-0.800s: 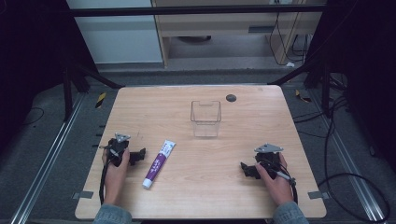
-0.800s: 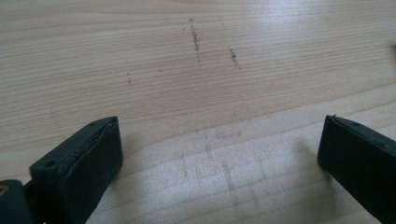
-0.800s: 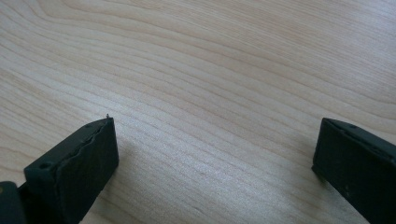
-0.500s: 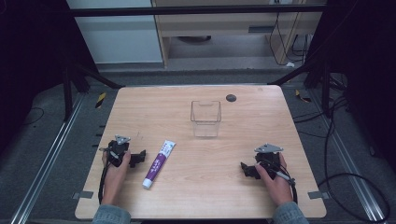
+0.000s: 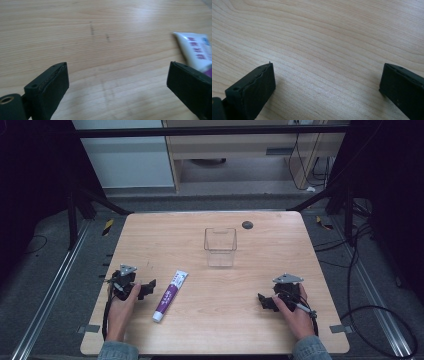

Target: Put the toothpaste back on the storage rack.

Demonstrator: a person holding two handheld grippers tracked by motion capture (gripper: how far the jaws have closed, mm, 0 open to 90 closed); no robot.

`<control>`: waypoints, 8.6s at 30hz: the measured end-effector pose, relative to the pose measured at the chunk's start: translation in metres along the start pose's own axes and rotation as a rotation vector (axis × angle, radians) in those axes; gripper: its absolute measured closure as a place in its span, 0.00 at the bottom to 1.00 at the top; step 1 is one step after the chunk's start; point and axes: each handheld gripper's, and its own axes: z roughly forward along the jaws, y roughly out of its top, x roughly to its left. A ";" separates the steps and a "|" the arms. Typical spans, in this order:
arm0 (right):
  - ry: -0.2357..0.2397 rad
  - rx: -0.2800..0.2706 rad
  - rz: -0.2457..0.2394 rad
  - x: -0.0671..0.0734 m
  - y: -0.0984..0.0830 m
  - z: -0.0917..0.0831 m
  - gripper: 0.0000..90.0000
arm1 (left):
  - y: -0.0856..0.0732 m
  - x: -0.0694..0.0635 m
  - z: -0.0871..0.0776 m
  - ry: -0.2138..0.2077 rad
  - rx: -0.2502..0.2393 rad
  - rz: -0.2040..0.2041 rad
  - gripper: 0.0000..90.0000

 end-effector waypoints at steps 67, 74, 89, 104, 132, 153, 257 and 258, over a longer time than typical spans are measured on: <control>-0.010 -0.002 0.003 0.001 -0.001 -0.001 0.00 | 0.047 -0.087 0.014 -0.120 0.364 0.336 0.38; -0.010 -0.002 0.003 0.001 -0.001 -0.001 0.00 | 0.042 -0.091 0.023 -0.141 0.393 0.326 0.45; -0.010 -0.002 0.003 0.001 -0.001 -0.001 0.00 | 0.039 -0.091 0.027 -0.147 0.417 0.317 0.52; -0.010 -0.002 0.003 0.001 -0.001 -0.001 0.00 | 0.041 -0.090 0.030 -0.170 0.443 0.321 0.57; -0.010 -0.002 0.003 0.001 -0.001 -0.001 0.00 | 0.059 -0.091 -0.001 -0.204 0.323 0.334 0.86; -0.010 -0.002 0.003 0.001 -0.001 -0.001 0.00 | 0.123 -0.101 -0.029 -0.199 0.190 0.375 0.86; -0.003 0.001 0.002 -0.001 0.002 0.002 0.00 | 0.265 -0.224 0.016 -0.402 -0.124 0.461 0.86; -0.003 0.001 0.002 -0.001 0.002 0.002 0.00 | 0.266 -0.224 0.017 -0.405 -0.125 0.460 0.86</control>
